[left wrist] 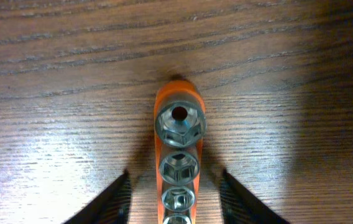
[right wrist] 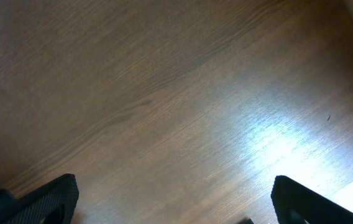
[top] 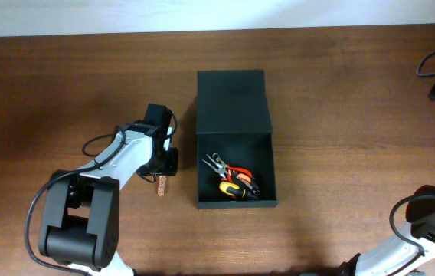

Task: Pack container
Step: 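Lower the left gripper and close it on the socket rail end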

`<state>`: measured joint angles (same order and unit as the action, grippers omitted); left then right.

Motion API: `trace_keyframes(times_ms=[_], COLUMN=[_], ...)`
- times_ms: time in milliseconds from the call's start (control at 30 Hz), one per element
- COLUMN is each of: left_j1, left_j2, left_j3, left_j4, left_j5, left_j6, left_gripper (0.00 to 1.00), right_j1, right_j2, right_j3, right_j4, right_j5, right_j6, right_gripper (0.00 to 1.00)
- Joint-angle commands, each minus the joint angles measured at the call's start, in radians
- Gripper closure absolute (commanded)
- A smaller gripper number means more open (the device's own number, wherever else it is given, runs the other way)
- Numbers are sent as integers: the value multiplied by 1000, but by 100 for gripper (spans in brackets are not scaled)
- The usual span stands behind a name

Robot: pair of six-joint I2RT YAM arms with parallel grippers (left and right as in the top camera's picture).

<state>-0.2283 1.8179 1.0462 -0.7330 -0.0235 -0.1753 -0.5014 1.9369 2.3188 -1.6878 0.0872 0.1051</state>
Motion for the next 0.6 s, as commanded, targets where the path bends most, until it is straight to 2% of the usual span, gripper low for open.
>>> trace_keyframes(times_ms=[0, 167, 567], left_j1=[-4, -4, -4], left_j2=[33, 33, 33], left_j3=[-10, -10, -10], left_j4=[8, 8, 7], left_j5=[23, 23, 24], left_j6=[5, 5, 5], left_gripper=[60, 71, 84], right_j1=[-4, -4, -4], right_j2=[1, 1, 1], right_j3=[-2, -2, -2], right_j4=[0, 0, 0], right_j5=[-1, -2, -2], right_j6=[5, 5, 5], right_gripper=[1, 1, 1])
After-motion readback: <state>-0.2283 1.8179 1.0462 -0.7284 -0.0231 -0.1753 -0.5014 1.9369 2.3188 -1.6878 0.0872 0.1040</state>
